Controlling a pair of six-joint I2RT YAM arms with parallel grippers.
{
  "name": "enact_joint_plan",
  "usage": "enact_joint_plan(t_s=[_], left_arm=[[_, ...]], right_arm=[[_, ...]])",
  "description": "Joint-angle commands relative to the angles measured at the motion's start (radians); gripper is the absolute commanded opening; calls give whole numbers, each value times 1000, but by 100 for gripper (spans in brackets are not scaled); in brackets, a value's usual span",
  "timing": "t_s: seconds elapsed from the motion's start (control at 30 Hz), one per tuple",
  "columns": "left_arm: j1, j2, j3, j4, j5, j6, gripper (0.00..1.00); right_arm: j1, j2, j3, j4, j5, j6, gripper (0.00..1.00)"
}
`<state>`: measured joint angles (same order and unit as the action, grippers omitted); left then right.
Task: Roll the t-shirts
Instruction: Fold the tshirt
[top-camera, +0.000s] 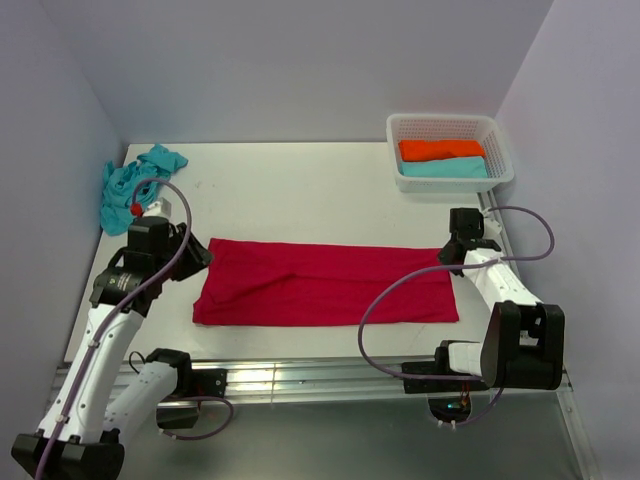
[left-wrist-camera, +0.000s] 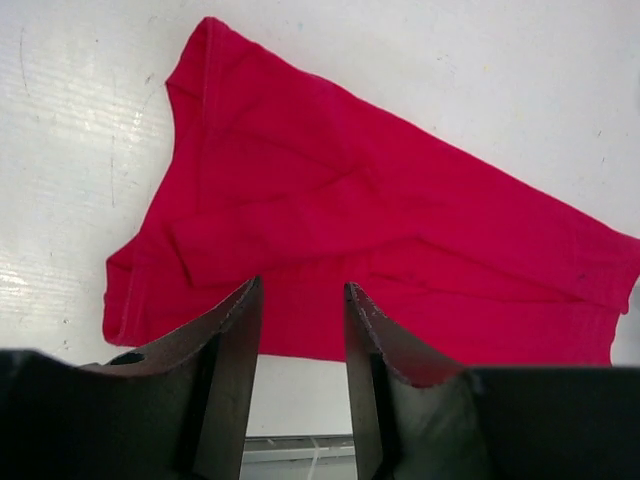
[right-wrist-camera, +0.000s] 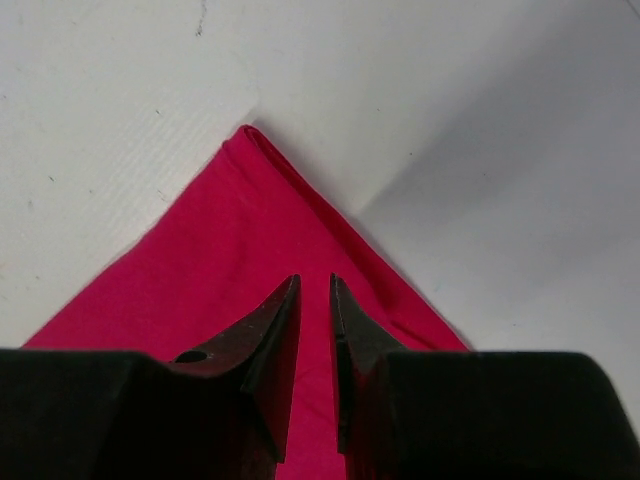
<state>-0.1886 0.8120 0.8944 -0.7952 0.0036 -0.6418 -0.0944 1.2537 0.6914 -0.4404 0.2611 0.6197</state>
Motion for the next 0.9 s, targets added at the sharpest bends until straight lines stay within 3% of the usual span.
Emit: enact_joint_plan(t_s=[0.0, 0.1, 0.23, 0.3, 0.43, 0.63, 0.87], left_arm=[[-5, -54, 0, -38, 3, -19, 43], [-5, -53, 3, -39, 1, -18, 44], [-5, 1, 23, -23, 3, -19, 45], [-5, 53, 50, -10, 2, -18, 48], [3, 174, 101, 37, -25, 2, 50], [75, 415, 167, 126, 7, 40, 49], [150, 717, 279, 194, 47, 60, 49]], right_arm=[[-5, -20, -16, 5, 6, 15, 25], [-5, -52, -18, -7, 7, 18, 27], [-5, -111, -16, 0, -101, 3, 42], [10, -134, -15, -1, -155, 21, 45], [145, -137, 20, 15, -220, 75, 47], [389, -4, 146, 113, -310, 101, 47], [591, 335, 427, 190, -419, -1, 49]])
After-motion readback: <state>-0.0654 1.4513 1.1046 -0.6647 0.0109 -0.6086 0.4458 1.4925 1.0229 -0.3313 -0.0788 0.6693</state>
